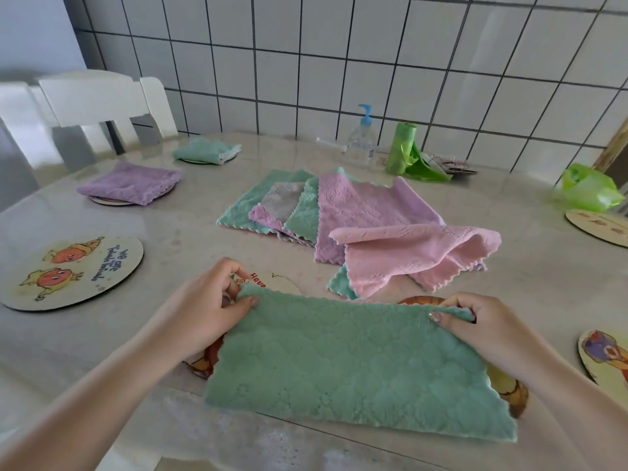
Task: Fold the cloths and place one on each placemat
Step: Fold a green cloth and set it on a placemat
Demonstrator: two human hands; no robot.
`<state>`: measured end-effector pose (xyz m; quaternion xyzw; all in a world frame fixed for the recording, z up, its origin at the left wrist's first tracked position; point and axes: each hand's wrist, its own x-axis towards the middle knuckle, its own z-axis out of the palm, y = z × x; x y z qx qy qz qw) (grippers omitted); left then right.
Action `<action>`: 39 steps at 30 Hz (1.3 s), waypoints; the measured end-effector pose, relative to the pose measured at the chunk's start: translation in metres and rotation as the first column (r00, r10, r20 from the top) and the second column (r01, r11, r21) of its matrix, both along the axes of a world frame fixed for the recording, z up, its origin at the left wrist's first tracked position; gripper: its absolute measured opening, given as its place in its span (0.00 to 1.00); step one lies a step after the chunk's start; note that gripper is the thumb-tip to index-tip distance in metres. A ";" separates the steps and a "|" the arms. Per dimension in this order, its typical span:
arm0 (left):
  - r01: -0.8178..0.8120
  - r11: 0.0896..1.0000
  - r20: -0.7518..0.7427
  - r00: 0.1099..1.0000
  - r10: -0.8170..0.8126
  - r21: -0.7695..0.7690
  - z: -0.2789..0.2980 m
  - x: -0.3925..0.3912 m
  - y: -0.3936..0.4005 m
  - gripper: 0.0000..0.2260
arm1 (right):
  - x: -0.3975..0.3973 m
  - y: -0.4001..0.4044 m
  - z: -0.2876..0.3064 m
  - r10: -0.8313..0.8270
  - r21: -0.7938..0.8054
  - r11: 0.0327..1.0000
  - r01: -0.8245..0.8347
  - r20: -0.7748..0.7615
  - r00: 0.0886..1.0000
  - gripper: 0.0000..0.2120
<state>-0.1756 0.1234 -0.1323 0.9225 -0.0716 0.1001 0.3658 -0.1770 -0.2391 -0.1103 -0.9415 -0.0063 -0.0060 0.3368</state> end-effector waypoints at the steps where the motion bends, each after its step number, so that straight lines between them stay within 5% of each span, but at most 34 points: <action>1: -0.009 1.000 -0.011 1.000 0.009 0.018 0.001 0.001 -0.001 0.11 | 0.002 0.000 -0.001 -0.002 -0.010 1.000 0.002 0.003 1.000 0.06; 16: -0.045 0.994 -0.055 0.997 0.051 0.101 0.006 0.008 -0.006 0.11 | 0.012 0.000 -0.002 0.033 -0.100 0.995 -0.030 0.028 0.999 0.12; 23: -0.070 0.986 -0.109 0.990 0.087 0.152 0.013 0.005 -0.008 0.14 | 0.010 0.000 0.000 -0.023 -0.117 0.993 0.026 0.026 0.999 0.06; 25: -0.088 0.968 -0.090 0.990 0.112 0.233 0.020 -0.003 -0.008 0.18 | 0.001 -0.002 0.008 -0.052 -0.188 0.979 0.074 0.120 0.991 0.03; 28: -0.092 0.933 0.113 0.992 0.055 0.349 0.031 -0.030 -0.025 0.18 | -0.025 0.018 0.023 0.069 -0.306 0.951 0.034 0.318 0.945 0.13; 33: 0.205 0.869 0.042 0.967 -0.250 0.450 0.023 -0.063 -0.086 0.18 | -0.060 0.086 0.015 0.417 -0.452 0.817 -0.359 0.033 0.908 0.28; 36: 0.198 0.788 0.030 0.964 -0.265 0.583 0.005 -0.066 -0.089 0.21 | -0.064 0.090 -0.010 0.400 -0.536 0.769 -0.348 -0.020 0.916 0.35; 39: 0.178 0.747 0.011 0.971 -0.240 0.640 -0.004 -0.070 -0.073 0.25 | -0.068 0.078 -0.012 0.336 -0.587 0.756 -0.290 -0.033 0.941 0.31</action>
